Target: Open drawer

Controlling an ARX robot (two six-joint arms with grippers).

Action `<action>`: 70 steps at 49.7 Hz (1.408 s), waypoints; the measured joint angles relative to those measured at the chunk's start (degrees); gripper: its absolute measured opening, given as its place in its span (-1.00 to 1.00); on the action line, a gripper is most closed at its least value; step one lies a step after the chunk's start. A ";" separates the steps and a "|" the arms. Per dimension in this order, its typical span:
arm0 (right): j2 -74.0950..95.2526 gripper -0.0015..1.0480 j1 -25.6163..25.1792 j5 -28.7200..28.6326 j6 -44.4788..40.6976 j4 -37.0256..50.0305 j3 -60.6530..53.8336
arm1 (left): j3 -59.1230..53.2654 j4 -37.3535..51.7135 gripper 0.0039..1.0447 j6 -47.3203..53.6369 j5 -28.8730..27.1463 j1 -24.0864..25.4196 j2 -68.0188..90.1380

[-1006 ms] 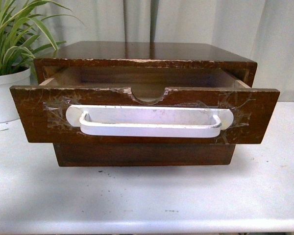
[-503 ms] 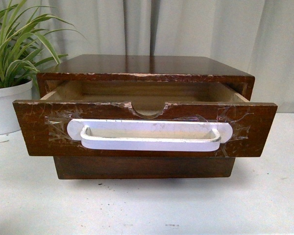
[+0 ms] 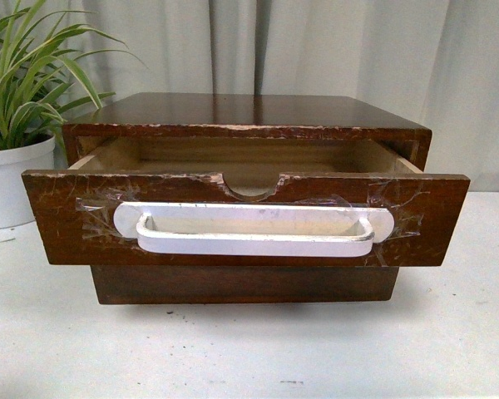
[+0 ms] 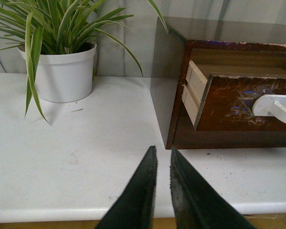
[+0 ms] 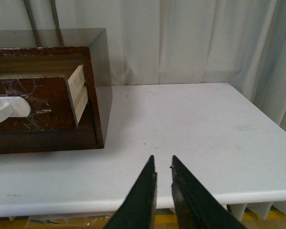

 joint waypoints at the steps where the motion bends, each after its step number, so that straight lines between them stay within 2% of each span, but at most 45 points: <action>1: -0.11 -0.87 0.00 0.02 0.00 0.02 -0.13 | -0.20 -0.17 -0.80 0.02 0.00 -0.02 -0.37; 2: -0.24 -0.97 0.00 0.00 0.00 0.04 -0.31 | -0.35 -0.31 -0.86 0.04 -0.02 -0.02 -0.61; 3: -0.31 -0.98 0.00 0.02 -0.24 0.09 -0.46 | -0.55 -0.52 -0.93 -0.02 -0.02 -0.02 -0.98; 11: -1.84 -0.98 0.00 0.04 -0.17 0.50 -1.79 | -1.36 -8.66 -0.93 0.17 0.04 -0.02 -8.70; 35: -2.93 -0.97 0.00 0.02 -0.20 0.48 -3.26 | -2.91 -8.98 -0.89 0.17 0.00 -0.07 -12.11; 37: -2.93 -0.87 0.00 0.00 -0.26 0.48 -3.26 | -2.91 -8.98 -0.80 0.17 0.00 -0.07 -12.11; 41: -2.93 -0.60 0.00 0.02 -0.26 0.48 -3.26 | -2.91 -8.98 -0.49 0.17 0.00 -0.07 -12.11; 65: -2.93 0.76 0.00 0.02 -0.26 0.48 -3.26 | -2.91 -8.98 0.89 0.17 0.00 -0.07 -12.11; 68: -2.93 0.87 0.00 0.02 -0.17 0.48 -3.26 | -2.91 -8.98 0.90 0.22 0.00 -0.07 -12.11; 70: -2.93 0.84 0.00 0.02 -0.20 0.48 -3.26 | -2.91 -8.98 0.87 0.22 0.00 -0.07 -12.11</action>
